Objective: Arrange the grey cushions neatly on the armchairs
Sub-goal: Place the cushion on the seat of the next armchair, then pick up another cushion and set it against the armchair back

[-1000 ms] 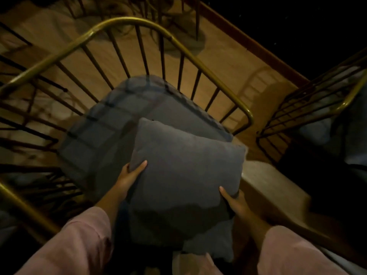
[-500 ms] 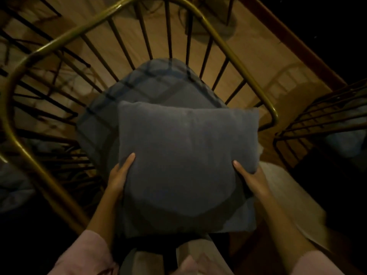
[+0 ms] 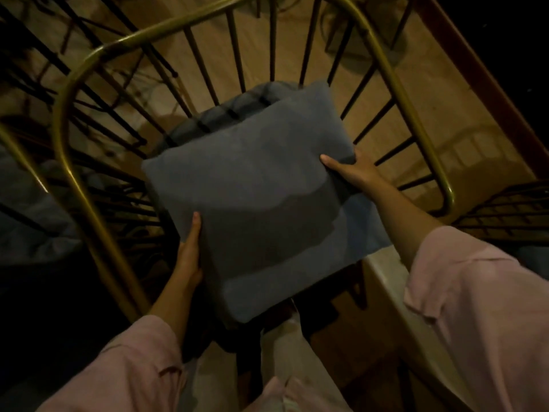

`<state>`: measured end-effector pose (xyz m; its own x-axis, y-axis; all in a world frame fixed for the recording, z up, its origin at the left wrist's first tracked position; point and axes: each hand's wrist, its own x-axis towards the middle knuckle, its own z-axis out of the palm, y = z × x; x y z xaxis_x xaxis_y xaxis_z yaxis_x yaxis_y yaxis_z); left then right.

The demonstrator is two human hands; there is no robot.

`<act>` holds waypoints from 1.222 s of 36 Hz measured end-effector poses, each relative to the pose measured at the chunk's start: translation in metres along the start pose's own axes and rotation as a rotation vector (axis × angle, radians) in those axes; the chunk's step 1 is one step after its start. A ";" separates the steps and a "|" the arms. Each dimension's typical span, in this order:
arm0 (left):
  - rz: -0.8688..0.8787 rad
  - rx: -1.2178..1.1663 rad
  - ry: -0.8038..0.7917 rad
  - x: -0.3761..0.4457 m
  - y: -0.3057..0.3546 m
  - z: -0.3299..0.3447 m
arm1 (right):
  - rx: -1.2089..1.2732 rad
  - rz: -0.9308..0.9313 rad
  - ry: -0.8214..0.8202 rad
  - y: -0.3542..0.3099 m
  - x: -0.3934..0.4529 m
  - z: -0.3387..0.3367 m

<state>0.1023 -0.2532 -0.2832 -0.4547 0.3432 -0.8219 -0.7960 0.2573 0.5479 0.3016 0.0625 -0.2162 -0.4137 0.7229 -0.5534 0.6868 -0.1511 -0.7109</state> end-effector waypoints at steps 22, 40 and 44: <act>0.405 0.405 0.299 -0.034 0.043 -0.007 | -0.511 0.106 0.163 0.000 -0.051 0.087; 0.843 0.054 0.848 -0.183 0.193 -0.308 | -0.629 -0.598 -0.231 -0.271 -0.178 0.337; 0.782 0.079 0.997 -0.194 0.216 -0.399 | -0.631 -0.736 -0.209 -0.315 -0.212 0.402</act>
<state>-0.1409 -0.6242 -0.0678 -0.9203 -0.3907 -0.0180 -0.1703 0.3588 0.9177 -0.0672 -0.3146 -0.0495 -0.9205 0.3493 -0.1749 0.3830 0.7186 -0.5805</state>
